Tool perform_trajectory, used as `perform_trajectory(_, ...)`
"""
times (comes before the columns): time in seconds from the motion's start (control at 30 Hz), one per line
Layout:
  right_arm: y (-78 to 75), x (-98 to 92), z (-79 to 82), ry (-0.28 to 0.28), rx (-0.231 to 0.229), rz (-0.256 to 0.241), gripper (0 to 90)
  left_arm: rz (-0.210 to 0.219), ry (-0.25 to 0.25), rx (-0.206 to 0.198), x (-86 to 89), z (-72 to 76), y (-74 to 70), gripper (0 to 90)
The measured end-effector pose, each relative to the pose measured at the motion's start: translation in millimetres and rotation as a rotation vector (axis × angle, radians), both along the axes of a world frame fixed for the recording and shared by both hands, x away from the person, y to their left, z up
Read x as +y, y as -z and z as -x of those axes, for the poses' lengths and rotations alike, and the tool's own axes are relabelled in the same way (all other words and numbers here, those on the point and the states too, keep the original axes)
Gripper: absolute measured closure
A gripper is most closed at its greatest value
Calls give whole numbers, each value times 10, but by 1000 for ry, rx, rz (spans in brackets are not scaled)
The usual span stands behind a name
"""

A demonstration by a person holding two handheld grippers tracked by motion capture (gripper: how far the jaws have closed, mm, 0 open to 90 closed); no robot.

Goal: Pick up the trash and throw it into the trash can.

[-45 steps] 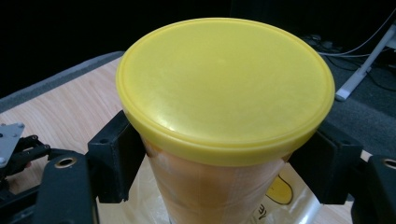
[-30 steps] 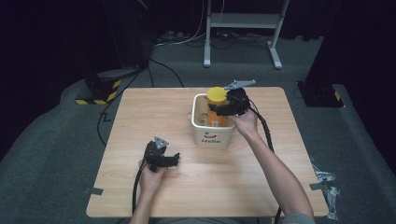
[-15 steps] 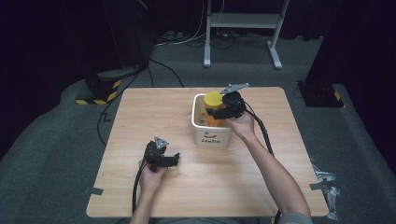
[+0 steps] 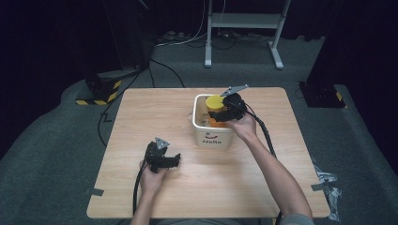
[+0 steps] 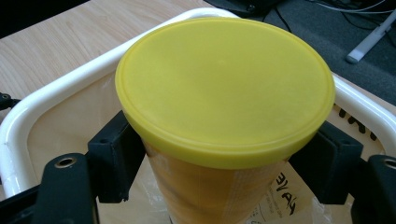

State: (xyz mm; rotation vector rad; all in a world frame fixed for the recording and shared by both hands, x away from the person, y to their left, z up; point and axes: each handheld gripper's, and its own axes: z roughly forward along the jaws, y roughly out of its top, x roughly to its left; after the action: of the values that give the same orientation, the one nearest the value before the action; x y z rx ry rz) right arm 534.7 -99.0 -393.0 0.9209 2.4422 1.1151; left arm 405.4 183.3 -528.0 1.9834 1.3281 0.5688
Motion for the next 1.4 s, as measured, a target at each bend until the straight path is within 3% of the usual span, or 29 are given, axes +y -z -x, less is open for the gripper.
perform_trajectory(0.37, 38, -22, -16, -2, 23, -8, 237, 3, -1, 4, 0, 1, -2, 147)
perform_trajectory(0.87, 99, -3, -18, -8, 17, 46, 233, 4, 0, 4, 2, 1, -1, 150)
perform_trajectory(1.0, 109, -4, -25, -8, 39, 51, 225, 5, 0, 3, 1, 0, 0, 150)
perform_trajectory(1.1, 126, -2, -34, -2, 33, 67, 213, 5, -1, 2, 0, 1, 0, 150)
perform_trajectory(1.4, 105, 11, -19, -6, 19, 56, 137, 4, -4, 4, -1, 3, -1, 150)
